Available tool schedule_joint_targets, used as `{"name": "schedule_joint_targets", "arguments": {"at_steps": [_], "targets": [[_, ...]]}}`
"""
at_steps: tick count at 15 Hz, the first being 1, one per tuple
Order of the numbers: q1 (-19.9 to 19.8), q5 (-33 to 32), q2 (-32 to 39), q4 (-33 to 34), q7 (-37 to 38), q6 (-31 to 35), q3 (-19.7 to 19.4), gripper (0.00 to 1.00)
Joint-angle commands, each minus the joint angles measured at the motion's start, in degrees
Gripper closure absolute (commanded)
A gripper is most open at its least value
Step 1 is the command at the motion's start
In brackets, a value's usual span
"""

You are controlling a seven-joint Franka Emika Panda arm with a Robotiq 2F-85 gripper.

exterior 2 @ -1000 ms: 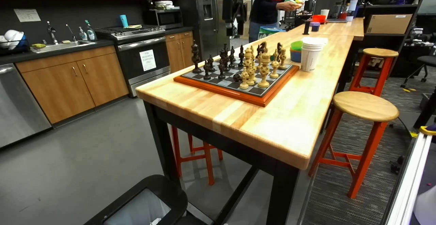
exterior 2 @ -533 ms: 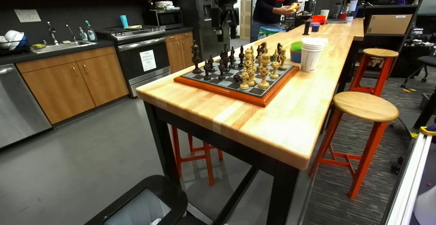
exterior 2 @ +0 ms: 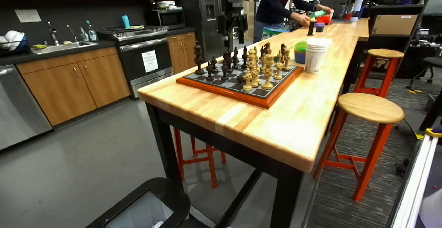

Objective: Move one yellow chess piece one step forward, then move one black piece to the right back corner of the chess board

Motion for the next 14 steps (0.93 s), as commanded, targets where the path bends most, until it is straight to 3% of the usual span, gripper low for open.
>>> {"name": "schedule_joint_targets", "arguments": {"at_steps": [1,14], "targets": [[-0.9,-0.6,0.5,1.0,0.8,-1.0,-0.3,0.0],[-3.8,-1.4,3.3,2.3,-5.5,0.8,-0.2,0.0]]}}
